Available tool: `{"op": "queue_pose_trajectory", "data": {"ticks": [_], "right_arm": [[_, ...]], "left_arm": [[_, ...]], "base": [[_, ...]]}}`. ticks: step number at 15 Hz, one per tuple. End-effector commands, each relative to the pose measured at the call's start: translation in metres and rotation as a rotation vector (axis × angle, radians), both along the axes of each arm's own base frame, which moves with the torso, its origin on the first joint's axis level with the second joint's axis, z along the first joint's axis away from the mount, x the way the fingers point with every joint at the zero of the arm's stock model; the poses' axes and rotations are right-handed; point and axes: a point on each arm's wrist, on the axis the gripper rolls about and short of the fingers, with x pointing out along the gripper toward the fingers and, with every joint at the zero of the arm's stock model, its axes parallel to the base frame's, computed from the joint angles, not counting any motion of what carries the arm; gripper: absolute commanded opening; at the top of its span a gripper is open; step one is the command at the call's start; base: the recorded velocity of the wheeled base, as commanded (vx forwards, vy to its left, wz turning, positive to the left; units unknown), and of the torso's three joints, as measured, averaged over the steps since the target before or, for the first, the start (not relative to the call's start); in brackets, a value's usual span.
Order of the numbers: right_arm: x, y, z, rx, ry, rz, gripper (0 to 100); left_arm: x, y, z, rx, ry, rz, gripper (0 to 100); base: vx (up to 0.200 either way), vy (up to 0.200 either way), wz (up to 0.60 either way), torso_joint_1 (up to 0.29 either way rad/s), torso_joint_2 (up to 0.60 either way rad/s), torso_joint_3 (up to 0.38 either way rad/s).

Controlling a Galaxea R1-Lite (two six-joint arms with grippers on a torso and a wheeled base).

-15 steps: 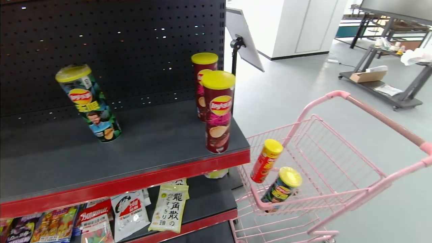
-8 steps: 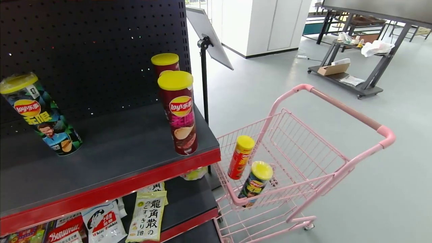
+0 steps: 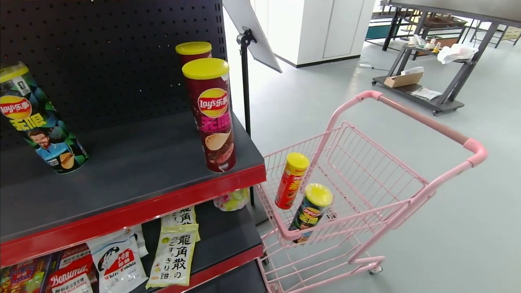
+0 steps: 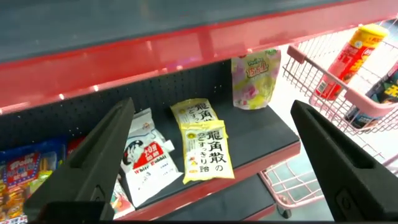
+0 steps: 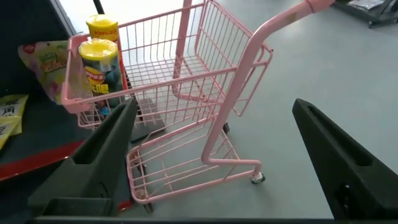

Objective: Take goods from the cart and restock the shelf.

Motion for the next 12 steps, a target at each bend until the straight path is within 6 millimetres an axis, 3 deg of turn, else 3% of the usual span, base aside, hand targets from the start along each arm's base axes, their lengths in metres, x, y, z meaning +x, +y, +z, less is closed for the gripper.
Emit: {"op": "queue_pose_trajectory", "data": {"ticks": [1, 12], "right_arm": [[0.0, 0.0, 0.0, 0.0, 0.0, 0.0, 100], [0.0003, 0.0, 0.0001, -0.006, 0.005, 0.003, 100]], "left_arm": [[0.0, 0.0, 0.0001, 0.0, 0.001, 0.0, 100], [0.0, 0.0, 0.0001, 0.0, 0.001, 0.0, 100]], "base": [[0.0, 0.0, 0.0, -0.183, 0.5, 0.305], [0.0, 0.0, 0.0, -0.152, 0.5, 0.339]]}}
